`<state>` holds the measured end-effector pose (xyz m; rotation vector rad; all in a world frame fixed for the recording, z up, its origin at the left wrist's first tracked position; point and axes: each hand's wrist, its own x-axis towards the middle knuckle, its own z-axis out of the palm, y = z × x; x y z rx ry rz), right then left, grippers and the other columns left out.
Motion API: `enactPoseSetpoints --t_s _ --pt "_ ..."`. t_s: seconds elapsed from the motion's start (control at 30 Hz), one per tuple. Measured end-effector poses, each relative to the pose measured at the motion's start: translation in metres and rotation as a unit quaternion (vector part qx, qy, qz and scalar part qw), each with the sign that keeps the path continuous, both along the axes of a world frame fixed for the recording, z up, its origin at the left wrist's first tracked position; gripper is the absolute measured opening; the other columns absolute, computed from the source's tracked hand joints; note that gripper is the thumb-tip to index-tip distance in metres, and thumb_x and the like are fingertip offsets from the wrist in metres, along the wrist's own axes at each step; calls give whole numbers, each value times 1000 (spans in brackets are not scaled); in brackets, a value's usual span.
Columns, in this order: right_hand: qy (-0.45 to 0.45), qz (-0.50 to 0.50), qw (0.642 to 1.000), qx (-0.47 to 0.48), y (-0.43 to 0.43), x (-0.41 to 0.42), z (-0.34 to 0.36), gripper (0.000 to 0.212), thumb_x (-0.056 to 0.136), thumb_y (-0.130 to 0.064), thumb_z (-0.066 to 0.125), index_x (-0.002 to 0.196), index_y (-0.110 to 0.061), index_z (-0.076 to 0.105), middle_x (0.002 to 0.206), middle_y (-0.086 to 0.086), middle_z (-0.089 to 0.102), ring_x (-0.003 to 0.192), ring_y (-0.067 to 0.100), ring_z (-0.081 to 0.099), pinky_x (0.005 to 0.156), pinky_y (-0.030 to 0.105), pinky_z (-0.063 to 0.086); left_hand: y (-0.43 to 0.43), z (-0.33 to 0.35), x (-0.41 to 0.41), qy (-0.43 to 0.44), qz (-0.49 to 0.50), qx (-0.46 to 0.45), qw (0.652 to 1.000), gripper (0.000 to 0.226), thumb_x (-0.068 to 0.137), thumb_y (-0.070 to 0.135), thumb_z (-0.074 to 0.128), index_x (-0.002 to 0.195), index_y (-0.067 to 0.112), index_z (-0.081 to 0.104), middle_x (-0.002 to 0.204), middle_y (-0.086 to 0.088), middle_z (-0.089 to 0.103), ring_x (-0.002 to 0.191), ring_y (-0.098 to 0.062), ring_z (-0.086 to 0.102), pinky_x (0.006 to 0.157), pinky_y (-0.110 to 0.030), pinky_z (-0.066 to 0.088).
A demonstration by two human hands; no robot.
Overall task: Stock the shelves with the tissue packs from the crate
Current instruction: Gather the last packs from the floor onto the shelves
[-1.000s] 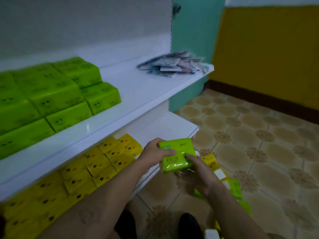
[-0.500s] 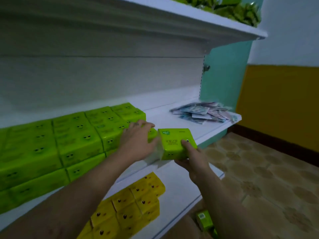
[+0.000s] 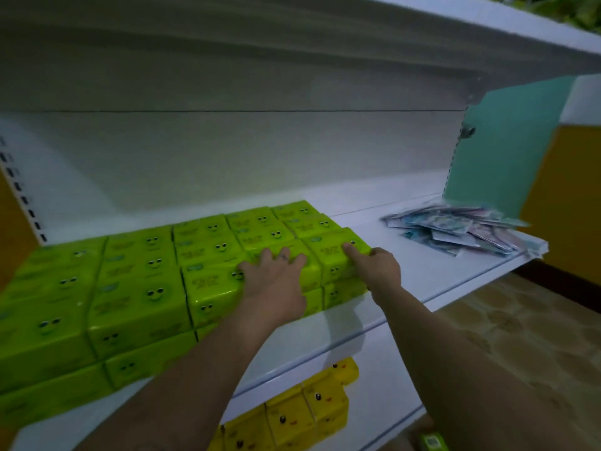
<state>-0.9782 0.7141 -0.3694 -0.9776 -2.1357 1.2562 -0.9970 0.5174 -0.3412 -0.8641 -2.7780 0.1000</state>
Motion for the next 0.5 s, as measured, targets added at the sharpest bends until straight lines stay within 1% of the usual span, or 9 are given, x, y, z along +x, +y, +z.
enactPoseSetpoints --t_s 0.07,0.13,0.17,0.2,0.23,0.3,0.33,0.43,0.5 --pt "-20 8 1000 -3 2 -2 5 60 75 -66 66 78 -7 60 84 14 64 76 31 64 72 44 58 1 -5 3 19 2 -9 1000 71 83 53 59 141 31 25 146 -2 30 128 -31 31 95 -58 37" --pt "-18 25 999 -42 2 1 11 58 77 -61 68 82 -4 59 80 11 60 65 24 60 63 43 60 4 -8 7 22 11 -18 1000 76 83 53 58 144 29 20 147 -3 28 130 -33 28 97 -62 33" --pt "-14 33 998 -54 2 4 13 58 78 -61 68 85 -4 59 82 11 60 64 22 60 59 42 60 6 -8 9 19 18 -21 999 77 83 52 58 144 28 18 147 -4 26 131 -35 27 98 -64 31" --pt "-3 40 997 -66 1 8 14 59 79 -61 67 93 -4 60 88 12 61 68 23 62 54 40 59 8 -8 11 15 25 -23 999 78 83 52 58 145 28 17 148 -4 25 133 -36 25 99 -67 28" --pt "14 47 995 -81 0 13 14 63 80 -60 65 107 -4 59 99 14 63 73 24 65 50 38 58 8 -7 12 9 31 -22 999 79 83 52 59 145 28 16 148 -5 24 134 -36 23 100 -69 25" --pt "48 59 991 -111 -1 28 14 74 86 -56 61 138 -8 43 119 13 59 80 25 67 47 31 52 8 -7 15 2 40 -7 999 78 82 51 59 145 29 18 150 -6 24 138 -37 21 103 -72 18" --pt "60 66 989 -119 -1 40 13 74 88 -53 59 144 -10 36 124 12 56 79 24 67 48 30 51 7 -7 16 2 44 0 999 78 82 52 58 146 30 18 151 -6 23 140 -36 19 105 -73 14" --pt "71 98 986 -114 0 81 8 64 92 -44 60 144 -14 38 129 10 54 80 22 67 53 30 51 6 -9 29 29 53 26 998 78 84 53 55 149 29 18 155 -6 20 144 -33 14 109 -72 4" --pt "81 115 983 -119 3 111 4 55 93 -38 60 140 -15 43 123 8 58 79 20 67 56 31 53 10 -14 48 39 36 46 998 76 86 51 52 150 27 19 159 -6 16 147 -31 9 111 -69 1"
